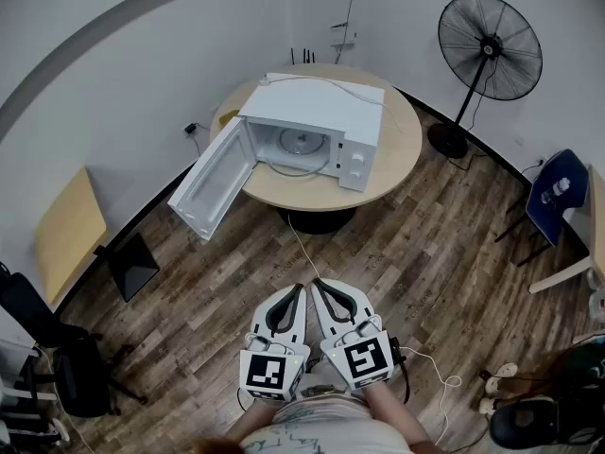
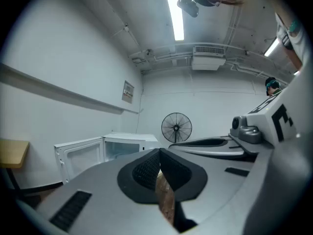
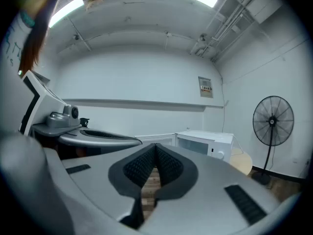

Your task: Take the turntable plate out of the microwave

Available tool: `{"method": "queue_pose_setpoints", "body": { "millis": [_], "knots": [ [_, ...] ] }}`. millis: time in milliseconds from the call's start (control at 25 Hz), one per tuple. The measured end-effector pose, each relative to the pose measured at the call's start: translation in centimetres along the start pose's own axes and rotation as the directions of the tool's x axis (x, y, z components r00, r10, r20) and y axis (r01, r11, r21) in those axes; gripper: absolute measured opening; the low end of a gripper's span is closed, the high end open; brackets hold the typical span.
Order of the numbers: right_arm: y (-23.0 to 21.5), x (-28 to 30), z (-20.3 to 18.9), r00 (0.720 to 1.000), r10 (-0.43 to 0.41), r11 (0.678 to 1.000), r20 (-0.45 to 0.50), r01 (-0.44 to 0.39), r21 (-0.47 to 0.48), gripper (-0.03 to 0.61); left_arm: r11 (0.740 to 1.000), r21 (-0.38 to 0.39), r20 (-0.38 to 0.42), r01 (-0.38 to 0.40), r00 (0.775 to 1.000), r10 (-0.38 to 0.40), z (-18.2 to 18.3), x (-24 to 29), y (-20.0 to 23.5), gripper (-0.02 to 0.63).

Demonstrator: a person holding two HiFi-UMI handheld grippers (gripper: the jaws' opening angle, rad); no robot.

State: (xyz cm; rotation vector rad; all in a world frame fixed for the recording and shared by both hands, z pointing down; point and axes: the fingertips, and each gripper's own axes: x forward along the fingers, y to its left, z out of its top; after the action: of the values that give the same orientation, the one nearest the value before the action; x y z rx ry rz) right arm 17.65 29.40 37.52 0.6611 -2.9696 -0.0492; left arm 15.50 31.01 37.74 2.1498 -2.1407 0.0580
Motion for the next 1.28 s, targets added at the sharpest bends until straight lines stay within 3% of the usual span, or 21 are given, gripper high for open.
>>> {"method": "queue_pose_setpoints", "body": {
  "millis": [200,520,680,960,1280],
  "knots": [
    [-0.5,-0.6,0.1,0.999,-0.019,0.998,0.037,0.017,0.056,-0.009,1.0,0.002,-0.006,0.007,1.0,-0.007,-0.3,0.0,-0.4,0.014],
    [-1.7,-1.4,-1.2,1.0,-0.012,0.999,-0.002,0.013,0.049,-0.009,1.0,-0.024,-0.009,-0.001,1.0,0.0,-1.1,0.5,-1.6,0.014],
    [-1.7,-1.1,-1.6,1.0,-0.004,1.0,-0.02,0.004,0.026,-0.009,1.0,0.015,-0.018,-0.018,1.0,0.019,-1.2,0.6,-1.7,0.014],
    [-2.1,1.3,-1.4,1.0,0.014,0.999,-0.008,-0.014,0.051,-0.009,0.998,-0.048,-0.004,-0.04,0.999,0.04,-1.1,1.9,0.7,0.014],
    [-4.5,6.4,-0.8,0.999,-0.029,0.999,-0.015,0.03,0.041,-0.009,0.999,-0.048,-0.011,0.017,1.0,-0.018,-0.6,6.7,4.8,0.014]
  ]
}}
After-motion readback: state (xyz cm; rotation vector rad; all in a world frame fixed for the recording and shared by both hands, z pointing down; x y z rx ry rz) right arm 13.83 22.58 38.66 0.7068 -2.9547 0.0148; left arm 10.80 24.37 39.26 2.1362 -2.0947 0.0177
